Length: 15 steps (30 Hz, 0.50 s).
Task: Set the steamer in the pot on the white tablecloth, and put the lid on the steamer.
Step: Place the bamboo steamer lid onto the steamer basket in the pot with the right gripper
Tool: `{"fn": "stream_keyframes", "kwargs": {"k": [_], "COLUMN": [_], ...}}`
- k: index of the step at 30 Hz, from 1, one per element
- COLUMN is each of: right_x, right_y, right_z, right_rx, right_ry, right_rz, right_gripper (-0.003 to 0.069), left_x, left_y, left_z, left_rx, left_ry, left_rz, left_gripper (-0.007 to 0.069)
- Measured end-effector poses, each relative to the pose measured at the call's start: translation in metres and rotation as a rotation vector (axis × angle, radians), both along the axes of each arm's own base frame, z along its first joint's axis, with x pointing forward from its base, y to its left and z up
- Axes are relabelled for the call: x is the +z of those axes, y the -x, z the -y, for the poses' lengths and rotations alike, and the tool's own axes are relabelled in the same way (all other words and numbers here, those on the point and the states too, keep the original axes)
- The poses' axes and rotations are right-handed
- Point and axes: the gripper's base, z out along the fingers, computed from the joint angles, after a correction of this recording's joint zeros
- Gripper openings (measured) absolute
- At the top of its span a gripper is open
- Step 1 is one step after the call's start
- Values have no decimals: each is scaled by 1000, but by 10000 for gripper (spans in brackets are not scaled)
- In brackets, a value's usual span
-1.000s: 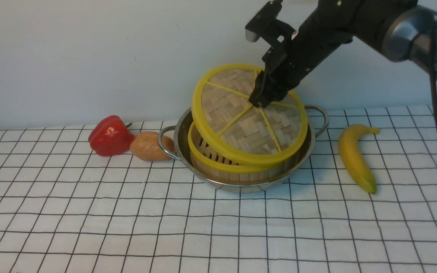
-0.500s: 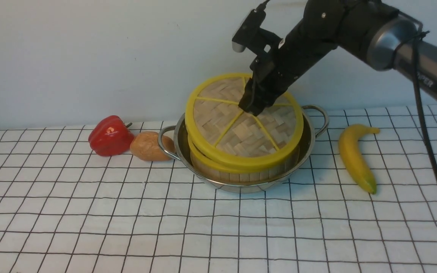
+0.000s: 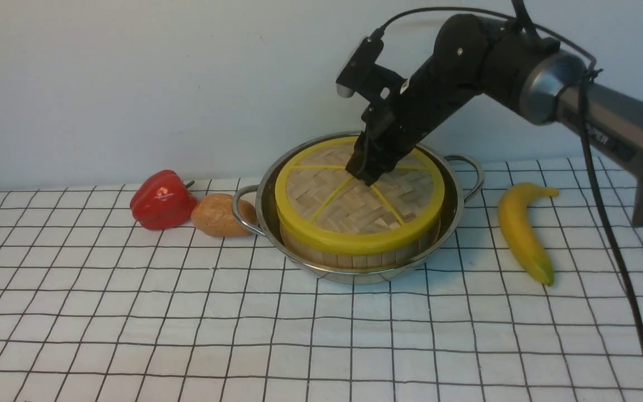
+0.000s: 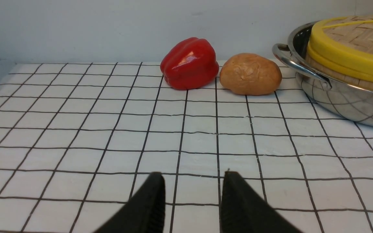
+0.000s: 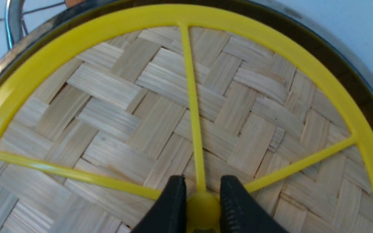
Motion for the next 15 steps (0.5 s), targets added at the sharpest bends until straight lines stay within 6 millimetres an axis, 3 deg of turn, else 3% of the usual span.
{"fn": "stream_keyframes", "kwargs": {"k": [15], "right_x": [-2], "right_y": [-3], "right_z": [-2], "right_rx": [-8], "right_ry": [-8], "right_rz": [24], "right_gripper": [146], "left_x": [0], "left_y": [0], "left_z": [0], "left_rx": [-1], "left_ry": [0], "left_rz": [0], "left_gripper": [243]}}
